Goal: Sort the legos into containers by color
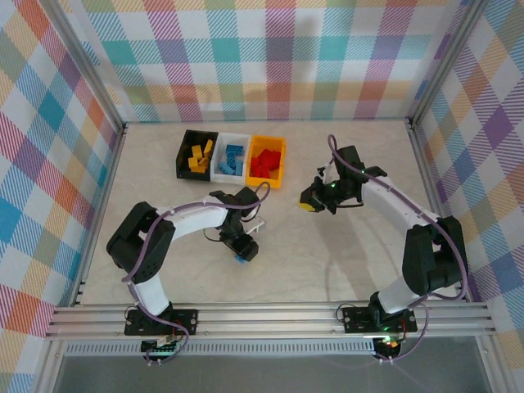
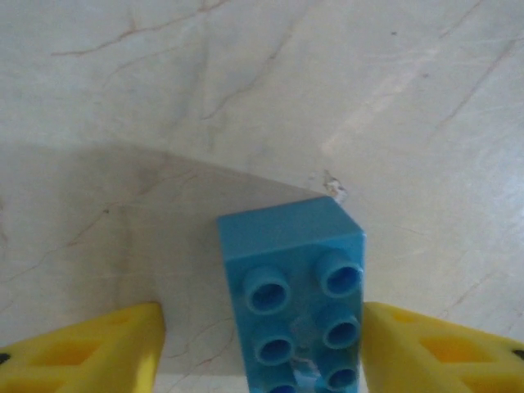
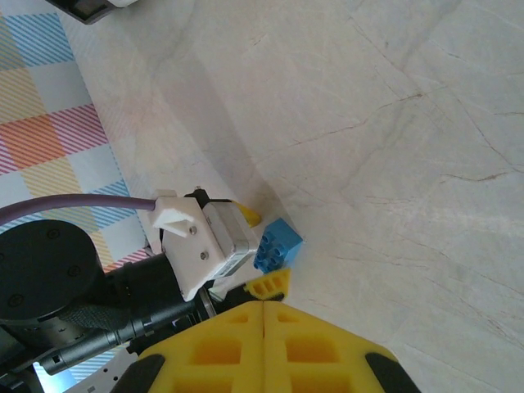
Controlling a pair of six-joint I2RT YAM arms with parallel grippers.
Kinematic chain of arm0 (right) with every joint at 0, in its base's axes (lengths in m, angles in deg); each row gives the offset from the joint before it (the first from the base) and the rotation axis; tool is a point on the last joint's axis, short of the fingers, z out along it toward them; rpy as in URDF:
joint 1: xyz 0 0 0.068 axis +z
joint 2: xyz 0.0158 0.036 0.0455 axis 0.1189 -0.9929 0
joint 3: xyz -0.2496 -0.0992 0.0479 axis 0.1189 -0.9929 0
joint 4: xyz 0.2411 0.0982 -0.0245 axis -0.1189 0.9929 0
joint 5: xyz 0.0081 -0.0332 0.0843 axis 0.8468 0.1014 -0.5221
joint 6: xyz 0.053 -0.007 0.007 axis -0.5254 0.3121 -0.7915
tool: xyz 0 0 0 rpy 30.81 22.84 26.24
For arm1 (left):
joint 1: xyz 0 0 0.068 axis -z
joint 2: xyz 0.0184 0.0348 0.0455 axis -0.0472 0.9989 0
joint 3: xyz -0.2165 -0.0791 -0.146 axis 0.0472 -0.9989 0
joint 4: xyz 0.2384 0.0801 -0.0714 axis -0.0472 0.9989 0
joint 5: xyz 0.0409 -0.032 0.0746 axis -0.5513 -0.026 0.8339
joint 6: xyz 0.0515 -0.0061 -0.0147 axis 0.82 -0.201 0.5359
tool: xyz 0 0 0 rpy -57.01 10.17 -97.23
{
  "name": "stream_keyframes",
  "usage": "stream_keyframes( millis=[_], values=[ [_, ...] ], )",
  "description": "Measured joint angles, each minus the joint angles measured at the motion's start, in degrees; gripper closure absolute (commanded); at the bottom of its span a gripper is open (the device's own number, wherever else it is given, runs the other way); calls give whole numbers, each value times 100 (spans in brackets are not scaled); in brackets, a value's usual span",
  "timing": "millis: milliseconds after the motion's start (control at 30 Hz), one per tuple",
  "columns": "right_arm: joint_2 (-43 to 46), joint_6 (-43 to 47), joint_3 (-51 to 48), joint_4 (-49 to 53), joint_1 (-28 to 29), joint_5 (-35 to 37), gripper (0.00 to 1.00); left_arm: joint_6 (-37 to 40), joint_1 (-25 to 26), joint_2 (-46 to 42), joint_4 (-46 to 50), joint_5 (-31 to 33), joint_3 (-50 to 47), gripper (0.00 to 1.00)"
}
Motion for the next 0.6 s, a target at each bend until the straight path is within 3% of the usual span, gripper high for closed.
stream_keyframes(
  millis=[67, 233, 333, 533, 567, 600],
  values=[
    [2, 0, -4, -4, 0, 2, 96, -37, 0, 28, -4, 131, 13, 56],
    [2, -15, -2, -17, 0, 22, 90, -101, 0, 31, -2, 302, 17, 59],
    [2, -13, -2, -17, -2, 20, 80, -125, -2, 26, 0, 306, 17, 60],
    [-35, 31, 223, 81, -28, 87, 26, -411, -273, -85, 125, 87, 42, 61],
    [-61, 42, 304, 107, -39, 131, 1, -496, -428, -157, 162, 4, 74, 61],
    [-83, 66, 358, 120, -46, 168, 0, -586, -625, -238, 205, -101, 144, 61]
  ],
)
